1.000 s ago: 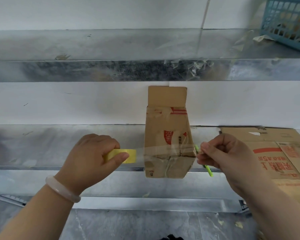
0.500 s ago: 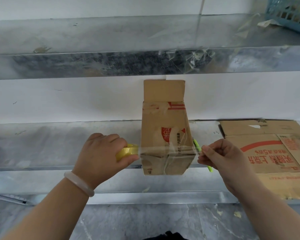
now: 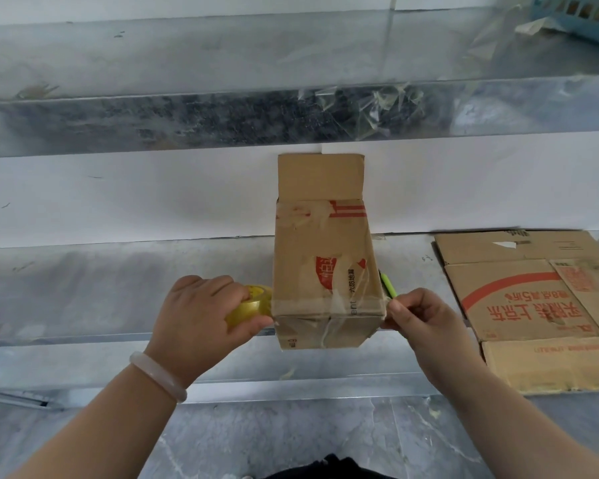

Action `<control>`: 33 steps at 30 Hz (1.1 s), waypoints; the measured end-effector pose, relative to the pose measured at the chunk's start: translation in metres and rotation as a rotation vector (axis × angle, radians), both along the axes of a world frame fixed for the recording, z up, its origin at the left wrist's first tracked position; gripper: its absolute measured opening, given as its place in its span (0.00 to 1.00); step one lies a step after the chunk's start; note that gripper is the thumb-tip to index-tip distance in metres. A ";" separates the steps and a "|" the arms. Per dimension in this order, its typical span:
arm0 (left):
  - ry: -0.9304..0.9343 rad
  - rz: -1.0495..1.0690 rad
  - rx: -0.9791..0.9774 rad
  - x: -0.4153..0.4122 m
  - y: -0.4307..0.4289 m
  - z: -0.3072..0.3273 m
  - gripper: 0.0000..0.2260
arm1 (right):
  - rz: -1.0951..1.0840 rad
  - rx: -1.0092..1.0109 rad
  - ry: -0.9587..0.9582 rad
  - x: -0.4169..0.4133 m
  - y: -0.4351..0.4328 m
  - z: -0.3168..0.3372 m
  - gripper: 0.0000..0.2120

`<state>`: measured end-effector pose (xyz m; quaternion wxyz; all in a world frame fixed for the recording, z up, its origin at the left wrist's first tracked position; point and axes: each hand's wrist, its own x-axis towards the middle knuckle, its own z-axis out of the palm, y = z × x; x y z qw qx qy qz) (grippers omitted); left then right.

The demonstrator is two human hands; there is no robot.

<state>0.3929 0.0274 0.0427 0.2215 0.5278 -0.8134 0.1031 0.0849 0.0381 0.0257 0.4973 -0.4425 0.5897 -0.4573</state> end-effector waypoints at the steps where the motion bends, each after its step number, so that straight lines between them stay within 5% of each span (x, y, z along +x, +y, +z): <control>1: -0.005 0.003 0.008 0.000 0.000 0.000 0.25 | 0.010 0.016 -0.047 0.002 -0.001 -0.002 0.12; 4: -0.014 0.007 0.026 0.000 -0.002 0.000 0.25 | 0.024 0.079 -0.280 0.008 -0.007 -0.009 0.23; 6: -0.013 0.011 0.030 -0.001 -0.004 0.002 0.25 | 0.002 0.129 -0.388 0.011 -0.010 -0.015 0.16; 8: -0.004 0.015 0.032 -0.001 -0.005 0.002 0.26 | -0.013 0.234 -0.293 0.013 -0.007 -0.026 0.05; 11: 0.013 0.015 0.035 0.001 -0.004 0.000 0.27 | 0.011 0.336 -0.096 0.013 0.004 -0.044 0.11; 14: 0.015 0.012 0.044 0.002 -0.005 0.000 0.26 | -0.121 0.117 0.172 0.009 0.004 -0.032 0.12; 16: 0.013 0.017 0.044 0.001 -0.006 0.001 0.26 | -0.167 -0.269 0.291 0.011 -0.002 -0.009 0.10; 20: 0.008 0.037 0.048 0.002 -0.006 0.000 0.24 | 0.184 -0.905 0.674 0.029 -0.017 0.009 0.14; 28: 0.076 0.043 0.050 -0.001 -0.009 0.001 0.23 | 0.258 -1.163 0.960 0.028 -0.024 -0.014 0.15; 33: 0.076 0.054 0.077 0.001 -0.010 0.001 0.22 | 0.241 -1.021 0.976 0.037 -0.022 0.008 0.13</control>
